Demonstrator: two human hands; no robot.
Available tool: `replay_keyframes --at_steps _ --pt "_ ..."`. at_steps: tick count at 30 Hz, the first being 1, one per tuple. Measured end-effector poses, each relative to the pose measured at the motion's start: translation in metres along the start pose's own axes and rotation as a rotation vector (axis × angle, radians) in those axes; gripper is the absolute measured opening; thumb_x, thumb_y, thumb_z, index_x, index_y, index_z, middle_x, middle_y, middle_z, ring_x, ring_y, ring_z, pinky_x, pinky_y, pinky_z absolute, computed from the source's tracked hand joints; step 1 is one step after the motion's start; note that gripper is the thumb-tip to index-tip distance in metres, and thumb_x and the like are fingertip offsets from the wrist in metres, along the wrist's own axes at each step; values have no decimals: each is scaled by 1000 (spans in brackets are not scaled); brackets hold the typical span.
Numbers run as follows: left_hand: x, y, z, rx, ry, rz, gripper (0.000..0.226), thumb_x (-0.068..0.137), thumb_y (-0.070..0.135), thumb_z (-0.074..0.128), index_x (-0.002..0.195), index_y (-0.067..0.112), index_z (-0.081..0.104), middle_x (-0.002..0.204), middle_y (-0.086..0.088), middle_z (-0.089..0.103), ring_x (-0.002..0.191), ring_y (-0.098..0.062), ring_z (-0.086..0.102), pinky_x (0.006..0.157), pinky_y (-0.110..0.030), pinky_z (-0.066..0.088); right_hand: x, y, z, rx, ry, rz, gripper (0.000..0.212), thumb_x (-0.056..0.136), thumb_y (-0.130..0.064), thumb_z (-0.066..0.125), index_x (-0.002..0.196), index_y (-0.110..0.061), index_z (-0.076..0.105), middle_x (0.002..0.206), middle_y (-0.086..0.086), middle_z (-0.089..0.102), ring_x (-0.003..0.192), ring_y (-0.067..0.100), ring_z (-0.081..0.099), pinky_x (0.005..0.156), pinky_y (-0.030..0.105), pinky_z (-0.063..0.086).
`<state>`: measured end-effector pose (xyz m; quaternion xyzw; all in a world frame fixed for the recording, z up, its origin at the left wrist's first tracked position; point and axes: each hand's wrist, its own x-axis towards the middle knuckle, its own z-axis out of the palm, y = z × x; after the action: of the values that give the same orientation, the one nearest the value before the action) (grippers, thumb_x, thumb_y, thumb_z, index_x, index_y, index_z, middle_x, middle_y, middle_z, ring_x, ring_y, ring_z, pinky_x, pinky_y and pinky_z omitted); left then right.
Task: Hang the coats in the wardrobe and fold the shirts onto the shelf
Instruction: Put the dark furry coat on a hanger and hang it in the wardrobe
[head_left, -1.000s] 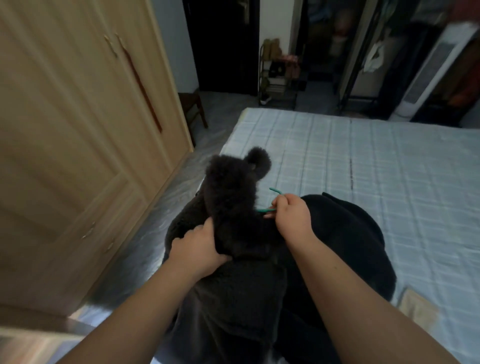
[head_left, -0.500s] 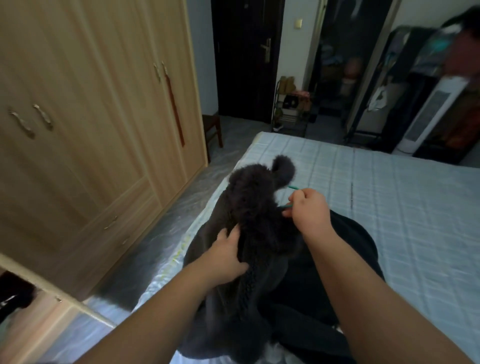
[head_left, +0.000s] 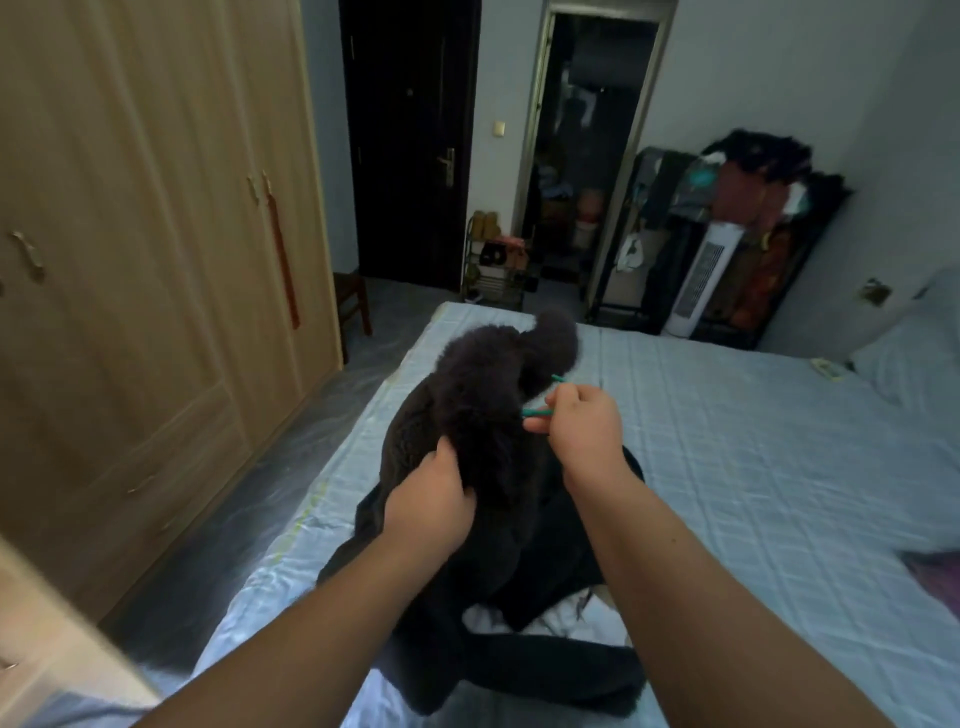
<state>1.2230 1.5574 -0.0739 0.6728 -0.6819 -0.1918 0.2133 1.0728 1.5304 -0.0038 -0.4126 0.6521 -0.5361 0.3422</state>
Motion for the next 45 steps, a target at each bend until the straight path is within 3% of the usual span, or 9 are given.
replay_keyframes --at_steps 10,17,22,27,31,35,40,43,45 --pt "3 29 -69 -207 215 227 27 94 25 55 119 31 61 114 0 69 106 -24 64 86 -37 51 -24 -53 -76 153 -257 -175 21 102 -18 46 100 -13 66 96 1 77 89 17 74 75 31 55" --pt "37 64 -98 -287 78 336 36 93 14 60 87 50 60 92 17 68 93 -5 63 84 -31 49 25 -23 -125 125 -32 -170 24 98 -6 46 93 -22 63 97 6 72 86 21 68 71 32 52" --pt "64 116 -91 -306 81 396 33 94 17 60 87 50 63 92 23 67 94 -1 62 84 -32 50 69 -20 -176 -313 320 -607 34 81 -1 59 102 -27 61 107 -4 59 103 17 55 97 39 46" --pt "90 163 -84 -373 133 441 30 93 9 61 105 36 68 97 19 68 96 -1 62 86 -30 48 131 -18 -230 -825 250 -451 93 81 -53 69 152 -38 11 162 -1 4 149 30 7 118 50 17" --pt "110 190 -89 -469 130 515 23 88 14 69 99 33 75 95 12 75 96 -2 68 92 -38 53 174 -15 -245 -606 117 -427 114 75 -52 77 156 -32 0 163 1 3 146 31 25 114 47 33" --pt "125 212 -100 -501 167 563 23 78 25 69 93 42 75 93 8 76 94 -12 69 90 -43 55 200 -35 -245 -346 175 -538 99 79 -30 79 156 -27 15 148 12 35 131 34 44 105 43 40" --pt "146 221 -108 -435 234 507 34 86 3 71 82 37 75 82 16 75 83 -1 66 82 -33 55 224 -72 -243 -260 192 -510 47 94 -24 57 139 -27 43 120 12 62 110 36 59 80 31 39" --pt "163 219 -113 -319 285 375 30 89 4 67 75 30 71 73 22 72 75 11 62 79 -28 52 232 -92 -239 -94 146 -474 20 99 -20 49 117 -20 57 98 3 62 103 32 60 76 31 40" --pt "173 218 -115 -212 317 292 27 88 3 65 74 26 68 78 13 73 82 -1 64 79 -31 52 235 -101 -234 78 90 -431 15 101 -19 45 105 -20 59 92 0 62 100 28 60 73 32 45"
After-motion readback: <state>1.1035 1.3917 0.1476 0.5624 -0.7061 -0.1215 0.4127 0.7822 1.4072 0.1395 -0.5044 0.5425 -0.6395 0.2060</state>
